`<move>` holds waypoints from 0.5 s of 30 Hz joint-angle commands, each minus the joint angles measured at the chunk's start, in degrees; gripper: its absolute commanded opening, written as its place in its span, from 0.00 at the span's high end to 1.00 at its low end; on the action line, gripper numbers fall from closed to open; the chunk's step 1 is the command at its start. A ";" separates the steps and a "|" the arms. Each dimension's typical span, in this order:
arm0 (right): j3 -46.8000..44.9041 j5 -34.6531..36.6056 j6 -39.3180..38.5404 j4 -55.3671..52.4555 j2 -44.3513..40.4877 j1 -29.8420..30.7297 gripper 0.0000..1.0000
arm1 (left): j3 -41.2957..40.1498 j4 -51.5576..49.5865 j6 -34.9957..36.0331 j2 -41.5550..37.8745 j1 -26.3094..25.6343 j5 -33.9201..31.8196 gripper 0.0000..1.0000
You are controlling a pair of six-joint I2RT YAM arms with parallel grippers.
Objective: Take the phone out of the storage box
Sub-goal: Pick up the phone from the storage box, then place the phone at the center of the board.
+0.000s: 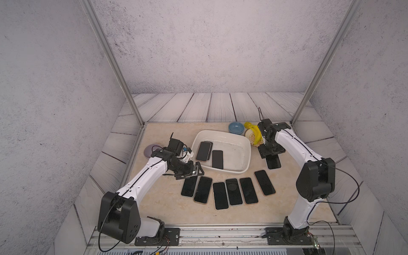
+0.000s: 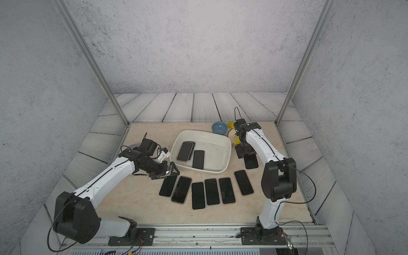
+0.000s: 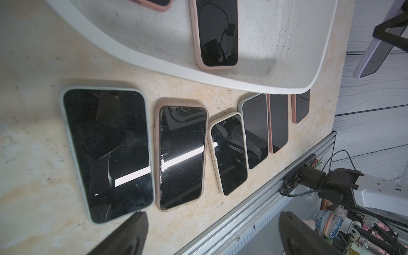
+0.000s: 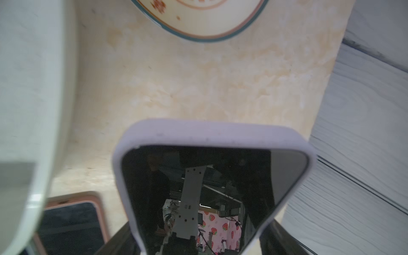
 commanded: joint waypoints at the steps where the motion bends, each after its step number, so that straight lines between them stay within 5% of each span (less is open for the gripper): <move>1: -2.71 10.37 -3.54 1.15 0.20 -1.62 0.36 | 1.05 -0.73 2.05 -0.21 0.34 0.77 0.01; 15: -15.02 4.62 -6.56 11.41 7.05 -4.59 0.35 | 0.46 -1.98 2.99 -1.28 0.78 -0.75 0.02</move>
